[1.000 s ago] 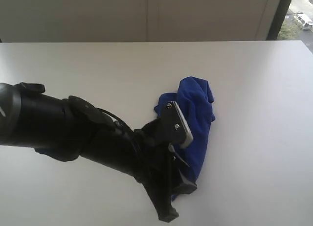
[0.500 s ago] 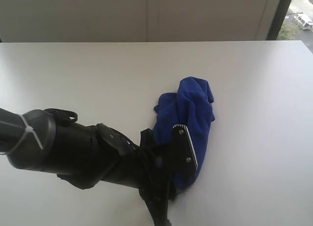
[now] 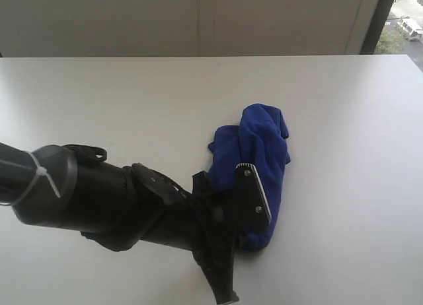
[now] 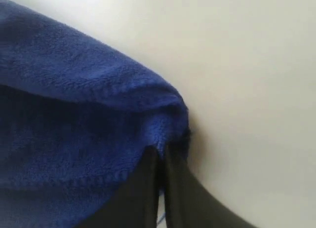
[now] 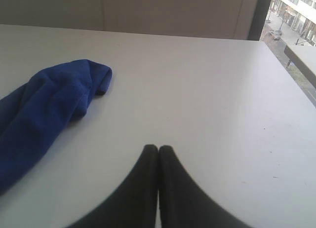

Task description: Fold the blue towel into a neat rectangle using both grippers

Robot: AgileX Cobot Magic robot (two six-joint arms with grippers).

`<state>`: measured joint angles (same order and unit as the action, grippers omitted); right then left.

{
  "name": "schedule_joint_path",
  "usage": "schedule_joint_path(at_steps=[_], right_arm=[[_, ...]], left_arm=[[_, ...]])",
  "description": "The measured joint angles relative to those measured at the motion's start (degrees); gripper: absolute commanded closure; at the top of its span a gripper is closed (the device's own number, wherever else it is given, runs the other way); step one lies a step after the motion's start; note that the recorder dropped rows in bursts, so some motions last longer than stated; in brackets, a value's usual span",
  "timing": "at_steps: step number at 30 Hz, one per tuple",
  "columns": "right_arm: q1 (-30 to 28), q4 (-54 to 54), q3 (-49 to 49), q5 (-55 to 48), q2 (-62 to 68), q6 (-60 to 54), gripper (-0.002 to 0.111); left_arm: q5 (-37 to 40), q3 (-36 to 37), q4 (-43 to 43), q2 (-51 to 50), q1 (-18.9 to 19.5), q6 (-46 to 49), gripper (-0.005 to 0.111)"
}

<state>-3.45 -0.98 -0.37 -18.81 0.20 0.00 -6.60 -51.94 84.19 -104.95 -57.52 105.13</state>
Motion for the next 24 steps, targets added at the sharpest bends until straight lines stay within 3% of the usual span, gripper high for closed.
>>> schedule_joint_path(at_steps=[16, 24], right_arm=[[0.0, 0.0, 0.0, 0.0, 0.0, 0.0, 0.108], [0.0, 0.0, 0.0, 0.0, 0.0, 0.0, 0.108]], left_arm=[[-0.2, -1.9, 0.4, 10.7, 0.0, 0.0, 0.103], [-8.3, -1.9, 0.4, 20.5, 0.0, 0.0, 0.103]])
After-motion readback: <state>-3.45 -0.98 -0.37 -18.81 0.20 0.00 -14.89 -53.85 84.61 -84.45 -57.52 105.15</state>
